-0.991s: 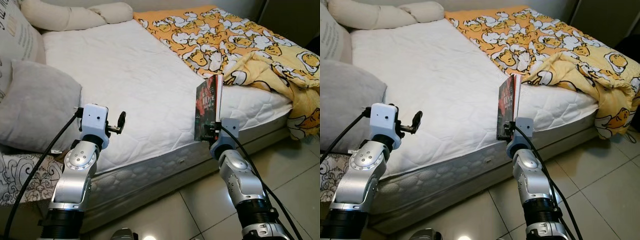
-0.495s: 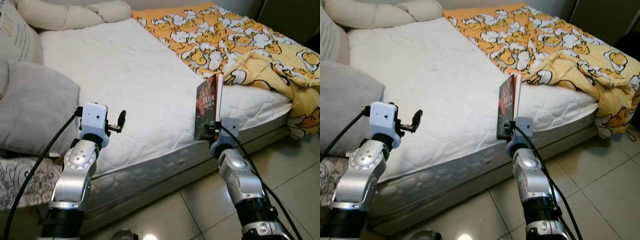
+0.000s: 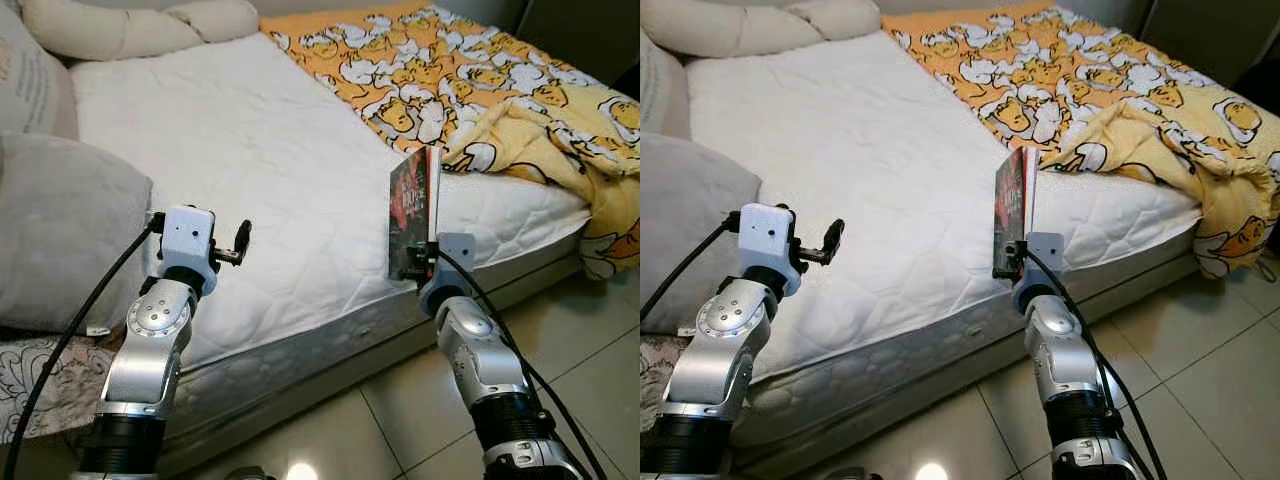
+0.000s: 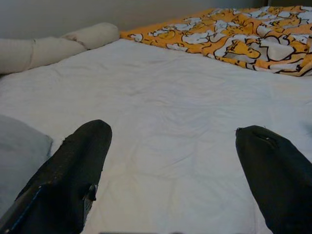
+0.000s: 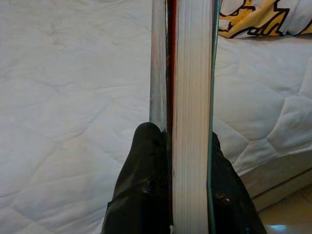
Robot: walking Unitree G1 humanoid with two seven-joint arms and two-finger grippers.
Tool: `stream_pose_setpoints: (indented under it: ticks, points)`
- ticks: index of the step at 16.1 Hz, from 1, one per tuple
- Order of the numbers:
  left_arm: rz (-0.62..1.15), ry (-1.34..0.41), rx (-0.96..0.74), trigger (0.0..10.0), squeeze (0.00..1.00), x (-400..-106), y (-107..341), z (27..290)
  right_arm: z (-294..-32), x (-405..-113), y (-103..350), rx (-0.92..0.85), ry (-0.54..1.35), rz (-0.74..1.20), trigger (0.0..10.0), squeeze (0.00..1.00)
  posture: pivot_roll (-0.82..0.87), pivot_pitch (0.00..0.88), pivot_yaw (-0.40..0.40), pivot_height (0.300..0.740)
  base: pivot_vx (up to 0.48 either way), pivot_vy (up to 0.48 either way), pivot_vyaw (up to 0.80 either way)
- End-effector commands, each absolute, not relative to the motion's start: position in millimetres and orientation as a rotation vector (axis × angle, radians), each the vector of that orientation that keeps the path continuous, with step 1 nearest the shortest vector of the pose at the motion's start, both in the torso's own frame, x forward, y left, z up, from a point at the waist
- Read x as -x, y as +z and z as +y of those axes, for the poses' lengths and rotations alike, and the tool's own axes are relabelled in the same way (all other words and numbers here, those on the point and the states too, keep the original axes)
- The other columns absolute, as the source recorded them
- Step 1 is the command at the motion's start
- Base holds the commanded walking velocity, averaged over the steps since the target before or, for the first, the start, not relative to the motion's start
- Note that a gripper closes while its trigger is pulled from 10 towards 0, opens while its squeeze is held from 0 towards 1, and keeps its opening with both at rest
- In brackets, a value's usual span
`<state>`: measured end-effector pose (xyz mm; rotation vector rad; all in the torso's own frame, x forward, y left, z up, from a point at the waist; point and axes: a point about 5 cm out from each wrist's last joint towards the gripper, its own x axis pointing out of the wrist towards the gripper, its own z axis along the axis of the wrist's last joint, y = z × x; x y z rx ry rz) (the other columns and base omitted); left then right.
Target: Clean up the room
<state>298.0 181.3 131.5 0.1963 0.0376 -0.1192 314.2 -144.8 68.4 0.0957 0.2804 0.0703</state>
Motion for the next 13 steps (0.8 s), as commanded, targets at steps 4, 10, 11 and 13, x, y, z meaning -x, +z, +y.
stream_pose_setpoints:
  ticks: [4, 10, 11, 13]
  points:
    - [0.029, -0.121, -0.202, 10.0, 0.0, -300.6, 134.3, 182.0, -142.9, -323.0, 84.7, -0.063, 0.087, 0.201, 10.0, 0.0, 0.06, 0.0, -0.005, 0.74, 0.271, 0.0, 0.8]
    - [0.027, -0.13, -0.201, 10.0, 0.0, -300.6, 134.3, 179.8, -144.8, -322.1, 82.3, -0.082, 0.077, 0.206, 10.0, 0.0, 0.06, 0.0, -0.006, 0.74, 0.273, 0.0, 0.48]
    - [0.026, -0.13, -0.201, 10.0, 0.0, -300.6, 134.3, 179.6, -146.9, -321.7, 80.9, -0.084, 0.076, 0.214, 10.0, 0.0, 0.06, 0.0, -0.006, 0.74, 0.27, 0.0, 0.0]
    - [0.024, -0.135, -0.203, 10.0, 0.0, -300.1, 134.8, 178.7, -151.5, -322.4, 80.9, -0.073, 0.071, 0.215, 10.0, 0.0, 0.06, 0.0, -0.006, 0.74, 0.272, 0.0, 0.0]
